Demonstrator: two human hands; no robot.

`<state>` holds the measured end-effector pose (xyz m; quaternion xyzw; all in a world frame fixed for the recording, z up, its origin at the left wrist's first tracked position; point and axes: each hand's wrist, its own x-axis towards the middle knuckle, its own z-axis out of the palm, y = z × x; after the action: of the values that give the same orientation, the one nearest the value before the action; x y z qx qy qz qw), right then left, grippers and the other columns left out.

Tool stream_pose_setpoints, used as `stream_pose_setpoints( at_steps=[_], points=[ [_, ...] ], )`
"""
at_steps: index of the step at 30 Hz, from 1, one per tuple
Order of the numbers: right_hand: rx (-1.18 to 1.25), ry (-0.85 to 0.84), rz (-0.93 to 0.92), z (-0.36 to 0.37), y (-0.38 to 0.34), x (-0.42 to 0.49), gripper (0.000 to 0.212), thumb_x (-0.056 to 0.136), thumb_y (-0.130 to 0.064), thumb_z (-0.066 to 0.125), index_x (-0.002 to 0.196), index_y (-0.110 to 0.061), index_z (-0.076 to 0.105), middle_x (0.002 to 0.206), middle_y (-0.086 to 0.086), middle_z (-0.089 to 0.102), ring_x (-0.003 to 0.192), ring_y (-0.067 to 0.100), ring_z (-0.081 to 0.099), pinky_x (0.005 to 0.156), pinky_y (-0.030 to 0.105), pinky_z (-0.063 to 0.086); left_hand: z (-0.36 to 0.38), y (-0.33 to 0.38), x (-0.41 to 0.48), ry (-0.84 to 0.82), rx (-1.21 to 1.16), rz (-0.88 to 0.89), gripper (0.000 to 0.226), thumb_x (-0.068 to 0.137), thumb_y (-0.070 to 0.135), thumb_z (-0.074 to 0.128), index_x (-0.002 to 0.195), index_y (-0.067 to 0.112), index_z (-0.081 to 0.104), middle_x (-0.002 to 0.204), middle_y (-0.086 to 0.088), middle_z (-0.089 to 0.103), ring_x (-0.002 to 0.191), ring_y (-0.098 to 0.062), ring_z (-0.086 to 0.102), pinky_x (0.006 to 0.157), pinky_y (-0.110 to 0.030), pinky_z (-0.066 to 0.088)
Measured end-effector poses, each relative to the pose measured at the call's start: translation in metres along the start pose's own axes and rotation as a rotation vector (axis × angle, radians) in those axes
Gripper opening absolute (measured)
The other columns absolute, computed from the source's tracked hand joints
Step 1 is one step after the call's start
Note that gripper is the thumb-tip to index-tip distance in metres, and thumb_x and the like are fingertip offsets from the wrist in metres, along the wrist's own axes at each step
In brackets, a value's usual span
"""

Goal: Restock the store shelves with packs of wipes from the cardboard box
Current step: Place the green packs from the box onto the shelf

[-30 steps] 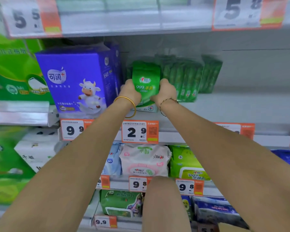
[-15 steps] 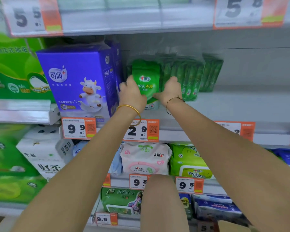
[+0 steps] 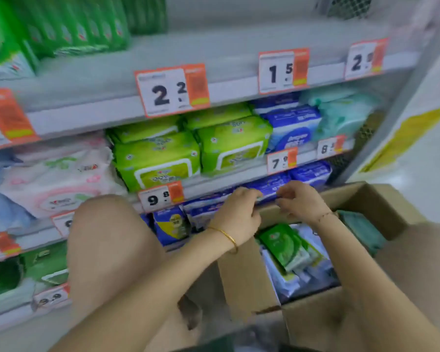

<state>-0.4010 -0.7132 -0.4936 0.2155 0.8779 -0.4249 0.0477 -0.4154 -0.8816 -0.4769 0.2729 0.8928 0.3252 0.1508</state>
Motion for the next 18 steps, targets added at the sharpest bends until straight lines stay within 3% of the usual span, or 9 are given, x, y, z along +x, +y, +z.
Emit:
stream_pose_setpoints(
  at_steps=[1, 4, 7, 10, 14, 18],
  points=[
    [-0.064, -0.001, 0.103, 0.0, 0.033, 0.014, 0.01, 0.084, -0.004, 0.059, 0.093, -0.005, 0.062, 0.088, 0.016, 0.064, 0.065, 0.024, 0.059, 0.059, 0.021, 0.052, 0.021, -0.001, 0.01, -0.078, 0.032, -0.022, 0.044, 0.089, 0.007, 0.048, 0.132, 0.011, 0.046, 0.131, -0.011, 0.044, 0.122, -0.026, 0.045, 0.102, -0.028, 0.033],
    [-0.277, -0.046, 0.295, 0.017, 0.118, 0.041, 0.023, 0.083, -0.013, 0.059, 0.101, 0.0, 0.066, 0.102, 0.021, 0.067, 0.1, 0.029, 0.063, 0.084, 0.033, 0.048, 0.068, -0.01, 0.031, -0.225, 0.189, -0.007, 0.043, 0.089, 0.011, 0.048, 0.131, 0.015, 0.048, 0.135, -0.008, 0.044, 0.124, -0.027, 0.044, 0.101, -0.032, 0.037],
    [-0.361, -0.168, 0.352, 0.044, 0.161, 0.046, 0.02, 0.086, -0.016, 0.059, 0.101, -0.002, 0.059, 0.109, 0.02, 0.061, 0.107, 0.027, 0.058, 0.085, 0.034, 0.044, 0.095, -0.032, 0.041, -0.461, 0.481, 0.136, 0.042, 0.09, 0.017, 0.047, 0.131, 0.021, 0.05, 0.133, -0.005, 0.051, 0.125, -0.025, 0.046, 0.103, -0.034, 0.037],
    [-0.416, -0.195, 0.357, 0.061, 0.178, 0.049, 0.054, 0.085, -0.018, 0.059, 0.135, -0.01, 0.04, 0.125, 0.015, 0.058, 0.113, 0.032, 0.056, 0.087, 0.039, 0.05, 0.108, -0.047, 0.039, -0.654, 0.764, 0.252, 0.033, 0.096, 0.029, 0.038, 0.122, 0.025, 0.058, 0.122, -0.001, 0.058, 0.124, -0.021, 0.044, 0.114, -0.043, 0.018],
    [-0.522, -0.27, 0.422, 0.07, 0.185, 0.049, 0.064, 0.088, -0.023, 0.059, 0.141, -0.016, 0.025, 0.142, 0.014, 0.039, 0.129, 0.034, 0.039, 0.092, 0.046, 0.046, 0.113, -0.048, 0.039, -0.675, 0.888, 0.297, 0.039, 0.099, 0.036, 0.028, 0.118, 0.024, 0.059, 0.12, 0.0, 0.058, 0.123, -0.023, 0.043, 0.118, -0.047, 0.008],
    [-0.752, -0.169, 0.401, 0.081, 0.182, 0.043, 0.059, 0.089, -0.023, 0.059, 0.139, -0.011, 0.03, 0.143, 0.014, 0.035, 0.132, 0.034, 0.032, 0.095, 0.044, 0.044, 0.114, -0.053, 0.031, -0.606, 0.868, 0.315, 0.039, 0.1, 0.036, 0.026, 0.118, 0.02, 0.057, 0.121, -0.001, 0.056, 0.122, -0.023, 0.043, 0.118, -0.046, 0.005]
  ],
)
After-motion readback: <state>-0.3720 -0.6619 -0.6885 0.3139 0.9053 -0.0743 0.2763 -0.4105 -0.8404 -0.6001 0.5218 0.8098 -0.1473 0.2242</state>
